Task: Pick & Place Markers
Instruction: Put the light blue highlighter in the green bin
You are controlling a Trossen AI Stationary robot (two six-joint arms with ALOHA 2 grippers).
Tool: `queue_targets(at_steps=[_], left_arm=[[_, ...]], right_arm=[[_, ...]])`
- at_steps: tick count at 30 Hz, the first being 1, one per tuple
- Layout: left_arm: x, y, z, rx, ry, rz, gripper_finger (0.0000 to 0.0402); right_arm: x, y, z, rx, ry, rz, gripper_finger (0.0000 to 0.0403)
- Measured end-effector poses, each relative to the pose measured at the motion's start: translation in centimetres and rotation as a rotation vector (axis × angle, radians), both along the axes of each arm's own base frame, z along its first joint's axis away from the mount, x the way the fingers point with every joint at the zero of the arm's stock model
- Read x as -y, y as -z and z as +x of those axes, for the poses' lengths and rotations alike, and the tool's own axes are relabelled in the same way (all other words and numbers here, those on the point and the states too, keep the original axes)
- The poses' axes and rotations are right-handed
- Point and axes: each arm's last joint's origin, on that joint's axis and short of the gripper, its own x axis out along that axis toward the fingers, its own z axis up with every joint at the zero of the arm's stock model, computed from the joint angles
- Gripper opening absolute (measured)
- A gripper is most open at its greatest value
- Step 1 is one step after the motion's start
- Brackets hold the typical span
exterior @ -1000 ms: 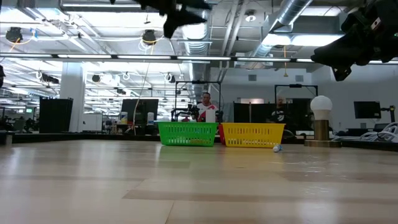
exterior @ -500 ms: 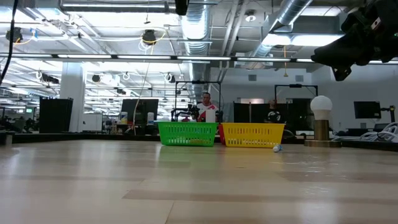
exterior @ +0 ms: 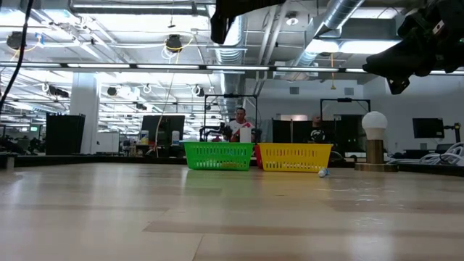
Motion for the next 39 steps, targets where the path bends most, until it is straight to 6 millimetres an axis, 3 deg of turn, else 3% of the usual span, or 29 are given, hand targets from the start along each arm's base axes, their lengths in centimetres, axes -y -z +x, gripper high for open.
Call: queue_targets(at_steps=[15, 28, 39], left_arm=[[0.1, -0.1, 0.1, 0.013, -0.005, -0.039, 0.0154], [1.9, 0.0, -0.6, 0.009, -0.005, -0.071, 0.0154], [4.5, 2.6, -0.8, -0.070, -0.060, -0.162, 0.0154]], right_arm=[[0.0, 0.0, 0.0, 0.000, 0.000, 0.000, 0.0087], [0.0, 0.0, 0.0, 0.000, 0.000, 0.000, 0.0087], [0.0, 0.0, 0.0, 0.000, 0.001, 0.000, 0.0087]])
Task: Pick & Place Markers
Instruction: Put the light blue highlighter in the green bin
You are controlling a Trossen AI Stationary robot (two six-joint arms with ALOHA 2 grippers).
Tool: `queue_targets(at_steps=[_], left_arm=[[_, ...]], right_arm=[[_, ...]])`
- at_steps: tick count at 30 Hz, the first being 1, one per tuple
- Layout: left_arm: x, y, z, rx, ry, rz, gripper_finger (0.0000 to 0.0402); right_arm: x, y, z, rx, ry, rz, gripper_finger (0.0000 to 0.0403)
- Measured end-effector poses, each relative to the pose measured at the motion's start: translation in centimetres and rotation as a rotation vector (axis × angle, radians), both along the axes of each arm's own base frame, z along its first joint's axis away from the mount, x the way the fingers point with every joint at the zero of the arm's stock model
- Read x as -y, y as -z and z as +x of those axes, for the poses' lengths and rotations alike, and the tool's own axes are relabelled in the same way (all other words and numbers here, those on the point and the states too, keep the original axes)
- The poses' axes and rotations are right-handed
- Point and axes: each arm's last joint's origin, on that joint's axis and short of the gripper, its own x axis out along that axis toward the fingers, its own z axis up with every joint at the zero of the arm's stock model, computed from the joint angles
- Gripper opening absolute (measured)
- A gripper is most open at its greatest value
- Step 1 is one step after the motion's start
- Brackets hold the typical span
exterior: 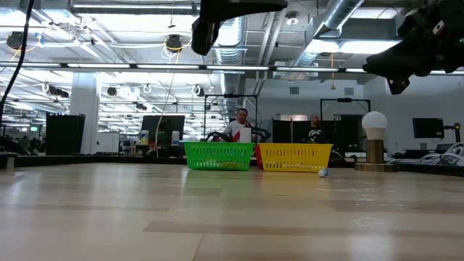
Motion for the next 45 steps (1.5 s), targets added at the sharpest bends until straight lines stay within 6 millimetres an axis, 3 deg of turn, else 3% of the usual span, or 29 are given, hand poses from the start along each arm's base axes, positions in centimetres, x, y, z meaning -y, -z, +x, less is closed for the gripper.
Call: queue_targets(at_steps=[8, 19, 31, 45], left_arm=[[0.9, 1.6, 0.2, -0.033, 0.010, 0.022, 0.0154], [0.6, 1.2, 0.3, -0.018, 0.015, 0.020, 0.0154], [-1.3, 0.8, 0.9, -0.020, 0.092, 0.166, 0.0154], [-4.8, 4.2, -0.5, -0.134, 0.147, 0.091, 0.0154]], right_arm=[[0.0, 0.0, 0.0, 0.001, 0.001, 0.000, 0.0087], [0.0, 0.0, 0.0, 0.001, 0.000, 0.000, 0.0087], [0.0, 0.0, 0.0, 0.001, 0.000, 0.000, 0.0087], [0.0, 0.0, 0.0, 0.001, 0.000, 0.000, 0.0087]])
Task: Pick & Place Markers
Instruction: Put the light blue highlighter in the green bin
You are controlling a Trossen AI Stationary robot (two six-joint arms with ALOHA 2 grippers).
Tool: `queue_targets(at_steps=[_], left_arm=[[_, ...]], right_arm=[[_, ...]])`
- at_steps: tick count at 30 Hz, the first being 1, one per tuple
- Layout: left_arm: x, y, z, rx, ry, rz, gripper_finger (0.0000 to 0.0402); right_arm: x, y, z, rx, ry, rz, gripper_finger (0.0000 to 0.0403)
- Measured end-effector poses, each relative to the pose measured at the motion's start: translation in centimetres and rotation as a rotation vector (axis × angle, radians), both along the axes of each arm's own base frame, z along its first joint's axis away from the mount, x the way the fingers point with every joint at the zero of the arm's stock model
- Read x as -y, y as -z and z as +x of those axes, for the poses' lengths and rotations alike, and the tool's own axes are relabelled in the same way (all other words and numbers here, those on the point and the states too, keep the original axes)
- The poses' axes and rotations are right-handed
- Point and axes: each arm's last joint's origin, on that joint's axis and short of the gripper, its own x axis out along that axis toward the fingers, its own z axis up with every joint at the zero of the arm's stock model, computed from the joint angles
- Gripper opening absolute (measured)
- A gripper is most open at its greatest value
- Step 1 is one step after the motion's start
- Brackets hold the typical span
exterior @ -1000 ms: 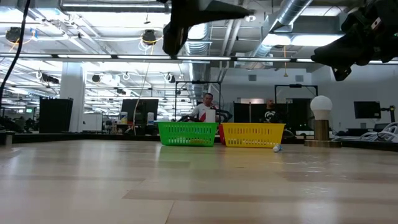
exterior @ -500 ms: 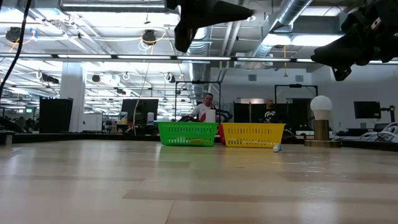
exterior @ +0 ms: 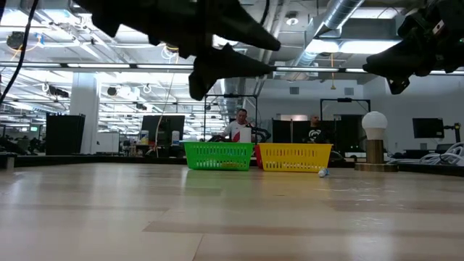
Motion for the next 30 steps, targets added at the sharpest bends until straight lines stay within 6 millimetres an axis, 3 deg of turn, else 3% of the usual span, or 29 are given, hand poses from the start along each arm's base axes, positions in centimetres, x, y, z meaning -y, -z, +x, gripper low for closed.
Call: queue_targets(at_steps=[4, 11, 19, 23, 30], left_arm=[[-1.1, -0.8, -1.9, 0.024, 0.007, 0.024, 0.0154], [-3.2, -2.7, -7.5, 0.110, 0.001, 0.042, 0.0154], [-4.2, -2.1, -12.8, 0.220, 0.000, 0.027, 0.0154], [-4.3, -1.2, -13.9, 0.234, 0.008, 0.019, 0.0154], [-4.3, -0.8, -14.2, 0.233, 0.008, 0.003, 0.0154]], right_arm=[[0.0, 0.0, 0.0, 0.001, 0.000, 0.000, 0.0087], [0.0, 0.0, 0.0, 0.004, 0.000, 0.000, 0.0087], [0.0, -0.1, 0.0, 0.014, 0.010, 0.075, 0.0087], [0.0, -0.1, 0.0, 0.014, 0.011, 0.075, 0.0087], [0.0, -0.1, 0.0, 0.014, 0.015, 0.075, 0.0087]])
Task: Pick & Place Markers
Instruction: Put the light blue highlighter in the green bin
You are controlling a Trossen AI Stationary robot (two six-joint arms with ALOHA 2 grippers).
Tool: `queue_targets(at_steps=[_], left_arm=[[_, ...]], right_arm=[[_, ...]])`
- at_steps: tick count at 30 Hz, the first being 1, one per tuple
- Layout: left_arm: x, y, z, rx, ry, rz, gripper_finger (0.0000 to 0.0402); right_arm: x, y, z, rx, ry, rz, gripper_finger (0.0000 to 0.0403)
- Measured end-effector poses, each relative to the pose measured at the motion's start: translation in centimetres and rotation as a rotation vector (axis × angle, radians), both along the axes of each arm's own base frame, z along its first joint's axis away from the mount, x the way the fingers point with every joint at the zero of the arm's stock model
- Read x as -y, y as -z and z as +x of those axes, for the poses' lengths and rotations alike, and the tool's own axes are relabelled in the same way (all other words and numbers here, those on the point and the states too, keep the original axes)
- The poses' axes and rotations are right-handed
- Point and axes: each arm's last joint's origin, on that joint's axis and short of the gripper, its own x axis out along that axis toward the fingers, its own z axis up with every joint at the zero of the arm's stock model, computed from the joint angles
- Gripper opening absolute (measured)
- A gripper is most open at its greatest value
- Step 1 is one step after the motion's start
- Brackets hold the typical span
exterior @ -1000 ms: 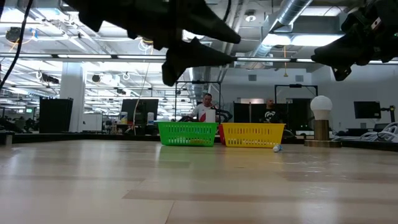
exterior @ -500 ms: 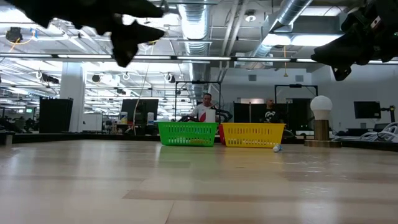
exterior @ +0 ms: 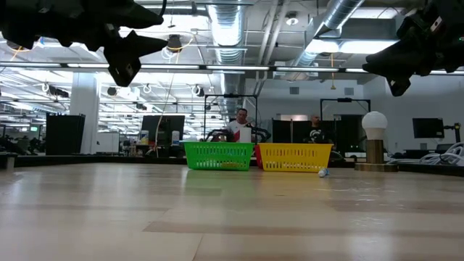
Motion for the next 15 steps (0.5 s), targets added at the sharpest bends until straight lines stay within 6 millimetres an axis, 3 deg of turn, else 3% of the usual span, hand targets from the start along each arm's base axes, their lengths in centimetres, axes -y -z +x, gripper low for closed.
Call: queue_targets(at_steps=[6, 9, 12, 15], left_arm=[[0.0, 0.0, 0.0, 0.004, 0.005, 0.034, 0.0154], [0.0, 0.0, 0.0, 0.005, 0.006, 0.041, 0.0154], [0.0, 0.0, 0.0, 0.004, 0.007, 0.043, 0.0154], [0.0, 0.2, -0.1, 0.001, 0.007, 0.045, 0.0154]], right_arm=[[0.0, 0.0, 0.0, 0.000, 0.000, 0.003, 0.0087], [0.0, -0.1, 0.0, 0.022, 0.010, 0.098, 0.0087], [-0.2, -1.1, 0.1, 0.135, -0.042, 0.196, 0.0087], [-0.7, -2.8, 0.1, 0.288, -0.150, 0.166, 0.0085]])
